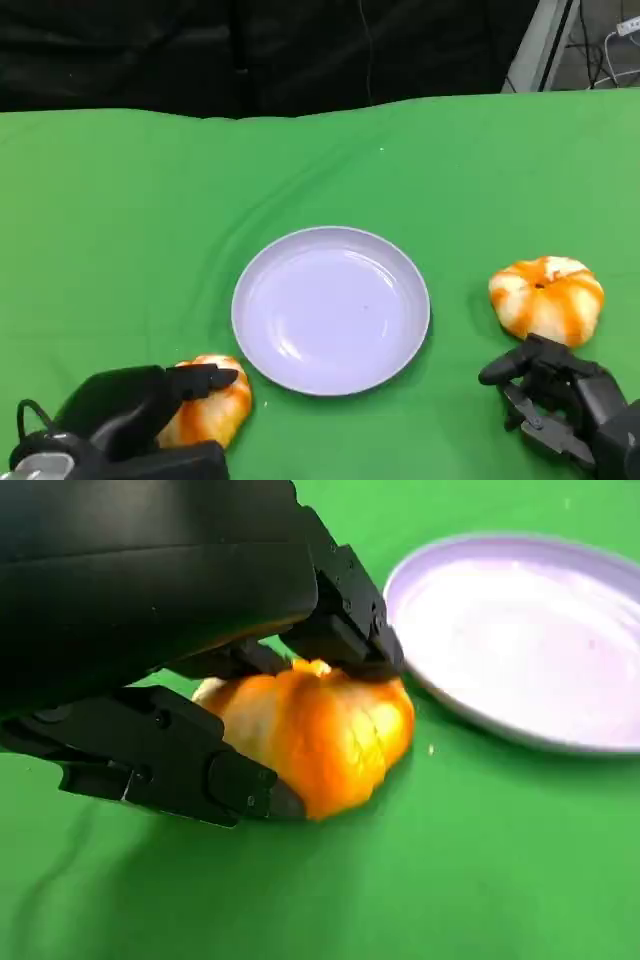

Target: Grasp the bread from the table and place it into the plate.

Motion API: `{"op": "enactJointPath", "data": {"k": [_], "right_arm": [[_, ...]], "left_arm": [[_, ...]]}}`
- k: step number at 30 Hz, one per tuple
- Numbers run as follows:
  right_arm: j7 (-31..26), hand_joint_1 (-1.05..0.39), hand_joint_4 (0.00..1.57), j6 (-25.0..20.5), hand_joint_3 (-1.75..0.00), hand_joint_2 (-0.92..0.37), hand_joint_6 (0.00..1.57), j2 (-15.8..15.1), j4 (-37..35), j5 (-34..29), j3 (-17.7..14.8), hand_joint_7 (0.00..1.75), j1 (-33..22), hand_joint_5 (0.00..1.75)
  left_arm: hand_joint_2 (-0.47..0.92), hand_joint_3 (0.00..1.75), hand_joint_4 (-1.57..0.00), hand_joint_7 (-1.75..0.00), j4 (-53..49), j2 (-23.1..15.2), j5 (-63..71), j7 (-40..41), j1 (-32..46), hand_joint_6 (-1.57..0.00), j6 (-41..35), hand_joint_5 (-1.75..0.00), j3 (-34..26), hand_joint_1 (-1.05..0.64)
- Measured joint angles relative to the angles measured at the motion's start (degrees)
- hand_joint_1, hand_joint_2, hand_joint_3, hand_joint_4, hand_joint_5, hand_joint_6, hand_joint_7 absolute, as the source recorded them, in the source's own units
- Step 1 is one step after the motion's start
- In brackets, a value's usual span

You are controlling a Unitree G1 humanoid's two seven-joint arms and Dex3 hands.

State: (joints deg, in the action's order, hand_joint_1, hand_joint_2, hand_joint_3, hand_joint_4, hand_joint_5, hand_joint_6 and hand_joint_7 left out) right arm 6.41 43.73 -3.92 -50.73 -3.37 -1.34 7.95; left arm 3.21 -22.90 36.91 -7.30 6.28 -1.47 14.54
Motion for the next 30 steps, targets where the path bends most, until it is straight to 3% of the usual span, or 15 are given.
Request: {"op": "enactJointPath", "data": {"k": [1, 2, 3, 5, 10, 14, 18, 30], "right_arm": [[0.01, -0.11, 0.66, 0.0, -0.49, -0.92, 0.72, 0.0, 0.0, 0.01, 0.0, 1.2, 0.0, 1.72], [0.01, -0.11, 0.66, -0.01, -0.49, -0.92, 0.72, 0.0, 0.0, 0.02, -0.01, 1.19, 0.0, 1.72], [0.03, -0.11, 0.66, -0.02, -0.49, -0.92, 0.72, 0.0, 0.0, 0.02, -0.01, 1.19, 0.0, 1.72], [0.05, -0.11, 0.66, -0.04, -0.49, -0.92, 0.72, 0.0, 0.0, 0.02, -0.02, 1.19, 0.01, 1.72], [0.08, -0.1, 0.66, -0.04, -0.49, -0.92, 0.73, 0.0, 0.01, 0.04, -0.02, 1.19, 0.01, 1.72], [0.13, -0.12, 0.67, -0.04, -0.49, -0.92, 0.73, 0.0, -0.04, 0.05, -0.05, 1.19, 0.07, 1.71], [0.28, -0.12, 0.67, -0.05, -0.49, -0.92, 0.73, 0.0, -0.09, 0.06, -0.06, 1.19, 0.09, 1.71], [0.28, -0.11, 0.67, -0.04, -0.48, -0.92, 0.72, 0.0, -0.61, 0.07, -0.11, 1.19, 0.52, 1.72]], "left_arm": [[0.92, 0.14, -0.85, -0.54, -0.73, 0.34, 0.11, 1.92, 0.02, -1.08, 0.77, -1.25, 0.0, -0.07], [0.92, 0.13, -0.72, -0.95, -1.95, 0.58, 0.49, 4.47, -0.01, -0.88, 1.98, -1.54, 0.02, -0.07], [0.92, 0.13, -0.67, -1.09, -3.16, 0.85, 1.03, 7.03, -0.07, -0.81, 3.06, -1.64, 0.04, -0.08], [0.92, 0.13, -0.64, -1.22, -5.14, 1.25, 1.42, 10.61, -0.28, -0.76, 4.55, -1.72, 0.12, -0.08], [0.92, 0.13, -0.63, -1.26, -6.95, 1.27, 1.46, 12.49, -0.7, -0.74, 5.63, -1.75, 0.36, -0.08], [0.92, 0.09, -0.65, -1.43, -12.05, 1.98, 1.54, 18.21, -1.86, -0.65, 9.22, -1.75, 0.59, -0.07], [0.92, 0.08, -0.65, -1.45, -15.9, 2.6, 1.74, 22.56, -2.72, -0.64, 12.12, -1.75, 0.72, -0.07], [0.92, 0.07, -0.67, -1.45, -17.1, 2.61, 1.3, 24.2, -3.07, -0.66, 14.24, -1.75, 0.51, -0.06]]}}
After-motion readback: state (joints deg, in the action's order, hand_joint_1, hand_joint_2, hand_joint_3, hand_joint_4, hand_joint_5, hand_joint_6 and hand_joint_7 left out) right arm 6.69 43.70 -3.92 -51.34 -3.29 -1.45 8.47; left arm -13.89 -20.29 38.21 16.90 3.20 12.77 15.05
